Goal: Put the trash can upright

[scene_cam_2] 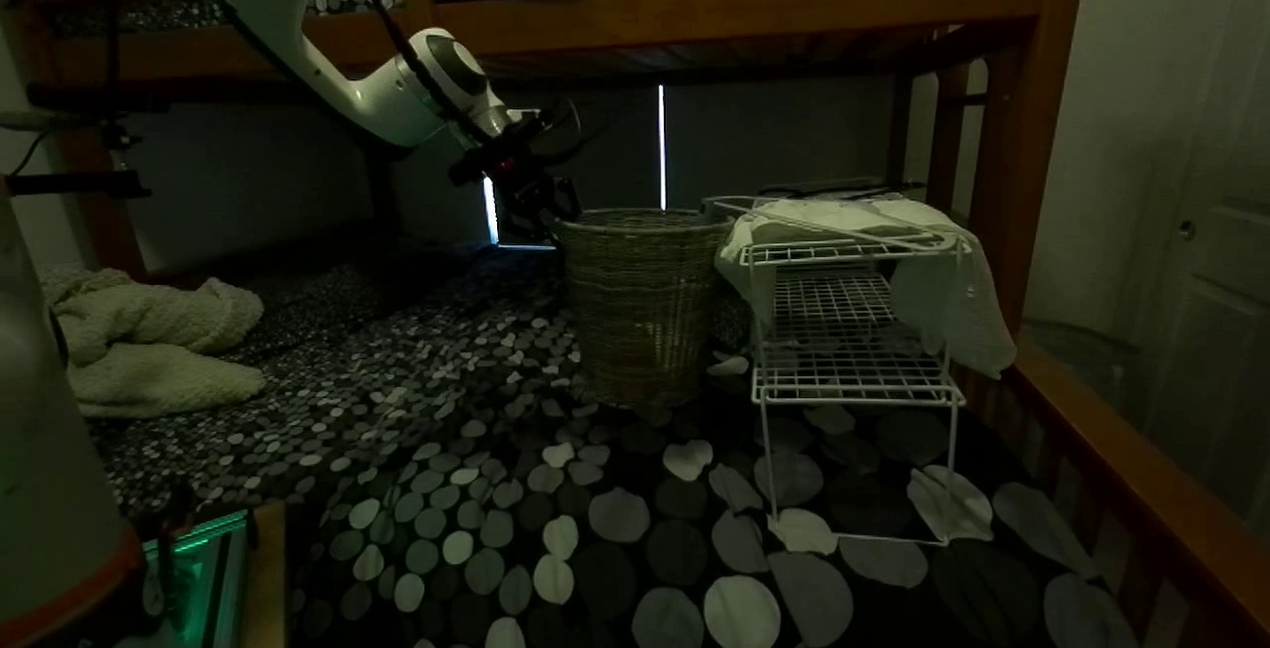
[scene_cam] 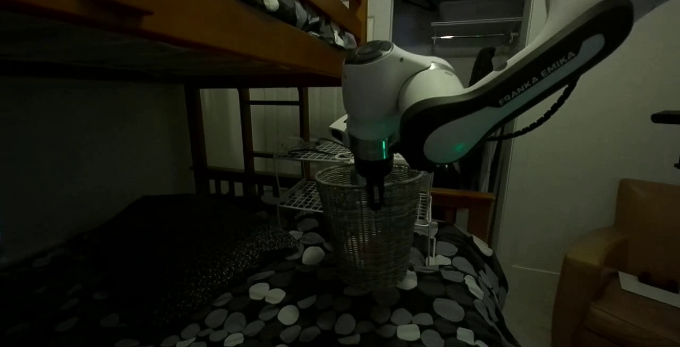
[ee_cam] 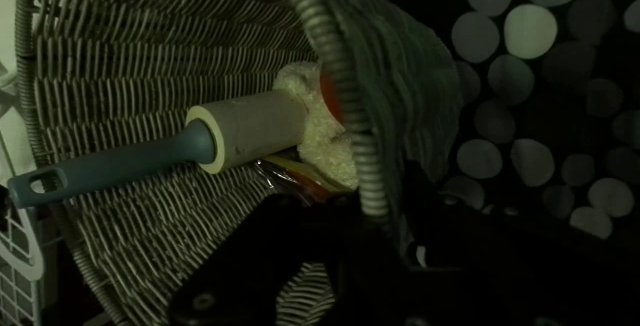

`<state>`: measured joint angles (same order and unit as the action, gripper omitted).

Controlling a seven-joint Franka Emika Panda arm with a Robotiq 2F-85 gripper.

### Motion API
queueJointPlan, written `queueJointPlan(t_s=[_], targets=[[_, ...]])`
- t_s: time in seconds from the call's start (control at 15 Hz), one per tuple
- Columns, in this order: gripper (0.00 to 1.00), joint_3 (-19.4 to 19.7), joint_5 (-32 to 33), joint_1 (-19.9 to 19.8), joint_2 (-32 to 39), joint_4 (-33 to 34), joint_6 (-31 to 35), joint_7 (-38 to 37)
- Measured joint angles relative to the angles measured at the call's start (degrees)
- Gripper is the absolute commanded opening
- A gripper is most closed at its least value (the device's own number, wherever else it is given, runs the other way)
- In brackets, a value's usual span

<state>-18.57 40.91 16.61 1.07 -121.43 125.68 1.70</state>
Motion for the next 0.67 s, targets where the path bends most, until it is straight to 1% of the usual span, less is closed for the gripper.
queueJointPlan(t_s=[0.2, 0.33, 0.4, 0.47, 0.6, 0.67], targets=[[0.53, -0.2, 0.8, 1.0, 4.5, 0.0, 3.9, -5.8], [0.69, -0.9, -0.2, 2.4, 7.1, 0.1, 5.0, -7.0], [0.77, -1.5, -1.9, 3.2, 7.8, 0.2, 5.0, -6.9], [0.85, -2.2, -5.5, 3.7, 8.1, 0.2, 5.4, -5.7], [0.99, -3.5, -14.4, 4.1, 7.9, 0.2, 7.1, -0.9], [1.0, -4.4, -19.2, 3.9, 7.6, 0.2, 7.8, 2.3]])
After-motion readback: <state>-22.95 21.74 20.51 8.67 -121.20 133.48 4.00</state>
